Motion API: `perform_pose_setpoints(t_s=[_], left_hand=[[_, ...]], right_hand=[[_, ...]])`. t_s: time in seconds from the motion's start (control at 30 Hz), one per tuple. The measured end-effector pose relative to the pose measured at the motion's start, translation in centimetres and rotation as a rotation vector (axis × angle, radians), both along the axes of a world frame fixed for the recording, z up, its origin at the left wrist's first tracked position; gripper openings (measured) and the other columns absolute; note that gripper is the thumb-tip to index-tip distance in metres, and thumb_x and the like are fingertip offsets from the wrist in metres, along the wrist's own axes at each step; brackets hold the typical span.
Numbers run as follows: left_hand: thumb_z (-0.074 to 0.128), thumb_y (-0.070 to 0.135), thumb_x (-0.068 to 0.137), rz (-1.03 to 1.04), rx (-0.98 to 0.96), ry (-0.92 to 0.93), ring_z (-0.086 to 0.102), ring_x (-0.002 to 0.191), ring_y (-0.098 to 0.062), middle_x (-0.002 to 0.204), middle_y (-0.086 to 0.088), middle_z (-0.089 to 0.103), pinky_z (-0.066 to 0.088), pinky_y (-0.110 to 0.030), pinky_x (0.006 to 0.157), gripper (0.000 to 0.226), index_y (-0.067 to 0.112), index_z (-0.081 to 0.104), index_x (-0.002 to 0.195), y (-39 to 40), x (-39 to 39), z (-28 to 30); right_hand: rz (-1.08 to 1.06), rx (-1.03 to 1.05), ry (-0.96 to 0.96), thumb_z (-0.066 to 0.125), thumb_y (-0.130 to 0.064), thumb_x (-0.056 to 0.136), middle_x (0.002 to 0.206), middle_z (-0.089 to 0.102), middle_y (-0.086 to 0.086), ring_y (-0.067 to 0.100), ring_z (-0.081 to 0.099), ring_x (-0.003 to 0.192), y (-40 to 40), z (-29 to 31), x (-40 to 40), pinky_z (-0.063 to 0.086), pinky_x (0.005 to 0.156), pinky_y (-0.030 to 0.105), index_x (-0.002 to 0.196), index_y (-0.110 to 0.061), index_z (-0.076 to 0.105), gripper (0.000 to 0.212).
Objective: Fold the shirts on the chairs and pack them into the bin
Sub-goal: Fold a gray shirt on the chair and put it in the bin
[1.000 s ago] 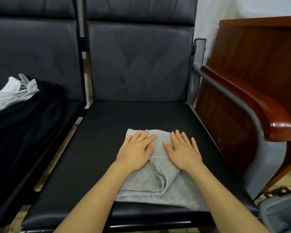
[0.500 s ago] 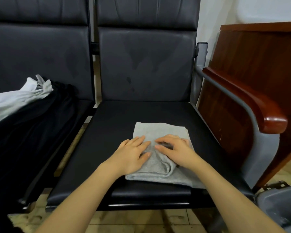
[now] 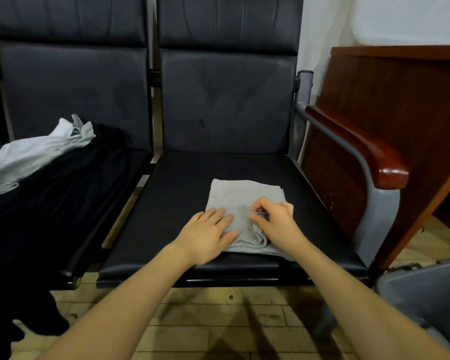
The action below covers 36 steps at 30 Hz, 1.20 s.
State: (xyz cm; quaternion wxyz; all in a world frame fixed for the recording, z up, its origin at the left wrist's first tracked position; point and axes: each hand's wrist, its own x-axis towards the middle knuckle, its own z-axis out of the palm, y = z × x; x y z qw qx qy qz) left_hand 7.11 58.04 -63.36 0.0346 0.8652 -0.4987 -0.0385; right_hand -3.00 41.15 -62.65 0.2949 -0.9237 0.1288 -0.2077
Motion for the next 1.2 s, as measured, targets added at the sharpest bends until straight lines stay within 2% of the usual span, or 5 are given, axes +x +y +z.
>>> perform_pose_setpoints(t_s=[0.23, 0.4, 0.6, 0.77, 1.2], left_hand=[[0.023, 0.051, 0.1, -0.124, -0.045, 0.09, 0.003, 0.146, -0.014, 0.159, 0.009, 0.009, 0.001, -0.03, 0.116, 0.052, 0.037, 0.017, 0.149, -0.2, -0.6, -0.1], [0.017, 0.058, 0.094, -0.141, -0.03, 0.142, 0.0, 0.146, -0.012, 0.158, 0.011, 0.008, -0.001, -0.032, 0.117, 0.056, 0.04, 0.018, 0.147, 0.1, -0.5, -0.1], [0.024, 0.052, 0.099, -0.107, -0.033, 0.124, 0.003, 0.146, -0.014, 0.158, 0.011, 0.011, 0.003, -0.033, 0.119, 0.049, 0.041, 0.019, 0.147, 0.0, -0.8, 0.0], [0.029, 0.053, 0.098, -0.081, -0.052, 0.108, 0.01, 0.146, -0.014, 0.157, 0.011, 0.017, 0.008, -0.03, 0.118, 0.049, 0.041, 0.024, 0.146, 0.3, -1.2, 0.0], [0.037, 0.039, 0.099, 0.31, -0.307, 0.056, 0.05, 0.103, -0.023, 0.122, -0.003, 0.045, 0.042, -0.034, 0.082, 0.044, 0.023, 0.038, 0.14, -0.4, -1.8, 1.5]], right_hand=[[-0.013, 0.277, -0.161, 0.061, -0.016, 0.091, 0.084, 0.062, -0.003, 0.002, 0.058, 0.074, -0.7, 2.5, -3.9, 0.047, 0.074, 0.015, 0.122, -0.027, 0.056, 0.033], [-0.158, -0.088, -0.049, 0.054, -0.036, 0.094, 0.076, 0.057, -0.013, 0.004, 0.053, 0.066, -1.5, 1.9, -5.0, 0.045, 0.068, 0.023, 0.127, -0.025, 0.058, 0.034], [-0.019, -0.303, 0.335, 0.035, -0.044, 0.1, 0.154, 0.031, -0.002, 0.017, 0.029, 0.141, -1.9, 0.0, -3.6, 0.023, 0.114, 0.034, 0.148, -0.024, 0.032, 0.052], [0.039, -0.23, 0.61, 0.013, -0.048, 0.102, 0.16, -0.003, -0.008, 0.011, -0.005, 0.147, -2.0, -0.9, -4.2, -0.004, 0.118, 0.035, 0.152, -0.031, 0.005, 0.053], [-0.143, -0.013, 0.233, 0.042, -0.043, 0.098, 0.117, 0.061, 0.0, 0.022, 0.054, 0.113, -2.9, 0.5, -5.5, 0.041, 0.099, 0.042, 0.118, -0.022, 0.065, 0.036]])
